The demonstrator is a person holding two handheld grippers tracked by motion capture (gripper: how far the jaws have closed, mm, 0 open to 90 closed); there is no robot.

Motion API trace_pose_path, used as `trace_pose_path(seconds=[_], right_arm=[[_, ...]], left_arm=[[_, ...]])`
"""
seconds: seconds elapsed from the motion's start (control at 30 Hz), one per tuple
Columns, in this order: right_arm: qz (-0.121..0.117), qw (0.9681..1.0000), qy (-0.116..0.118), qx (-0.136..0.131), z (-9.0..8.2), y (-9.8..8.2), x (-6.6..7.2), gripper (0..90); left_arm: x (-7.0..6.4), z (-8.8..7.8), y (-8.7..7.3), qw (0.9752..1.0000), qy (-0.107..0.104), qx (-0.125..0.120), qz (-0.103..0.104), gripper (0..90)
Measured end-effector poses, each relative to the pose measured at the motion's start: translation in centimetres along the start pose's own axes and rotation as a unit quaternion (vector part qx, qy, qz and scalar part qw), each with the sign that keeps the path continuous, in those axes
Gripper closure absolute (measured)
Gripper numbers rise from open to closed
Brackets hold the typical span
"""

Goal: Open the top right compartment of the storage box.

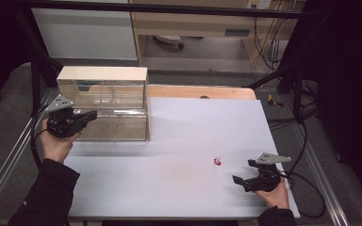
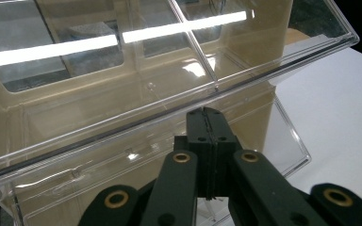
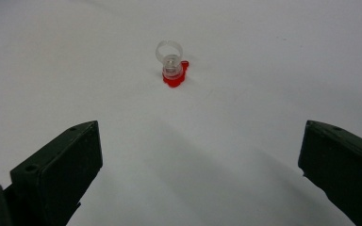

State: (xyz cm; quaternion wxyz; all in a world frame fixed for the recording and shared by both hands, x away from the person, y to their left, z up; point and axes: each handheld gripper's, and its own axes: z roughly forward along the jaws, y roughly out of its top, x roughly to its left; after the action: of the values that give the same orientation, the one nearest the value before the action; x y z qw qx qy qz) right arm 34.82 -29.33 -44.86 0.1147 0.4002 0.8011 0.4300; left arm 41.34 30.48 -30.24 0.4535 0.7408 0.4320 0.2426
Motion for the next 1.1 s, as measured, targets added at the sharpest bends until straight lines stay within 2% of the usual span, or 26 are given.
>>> trace_pose_path(seconds=[0.87,0.97,1.0,1.07,1.1], right_arm=[[0.000,1.0000,0.000,-0.001,0.0,0.0,0.0,0.7],[-0.001,1.0000,0.000,0.000,0.0,0.0,0.0,0.7],[-0.001,1.0000,0.000,-0.001,0.0,0.0,0.0,0.8],[0.000,1.0000,0.000,0.000,0.0,0.0,0.0,0.7],[0.000,1.0000,0.000,0.000,0.0,0.0,0.0,0.8]], left_arm=[[-0.1,-0.6,-0.3,0.9997,0.000,-0.024,0.006,89.9],[-0.1,-0.7,-0.3,0.9995,-0.001,-0.031,0.007,89.9],[-0.1,-0.8,-0.3,0.9992,0.005,-0.038,0.006,89.9],[0.0,-1.1,0.0,0.9984,0.002,-0.057,-0.005,89.9],[0.0,-1.1,0.0,0.9984,0.002,-0.057,-0.005,89.9]])
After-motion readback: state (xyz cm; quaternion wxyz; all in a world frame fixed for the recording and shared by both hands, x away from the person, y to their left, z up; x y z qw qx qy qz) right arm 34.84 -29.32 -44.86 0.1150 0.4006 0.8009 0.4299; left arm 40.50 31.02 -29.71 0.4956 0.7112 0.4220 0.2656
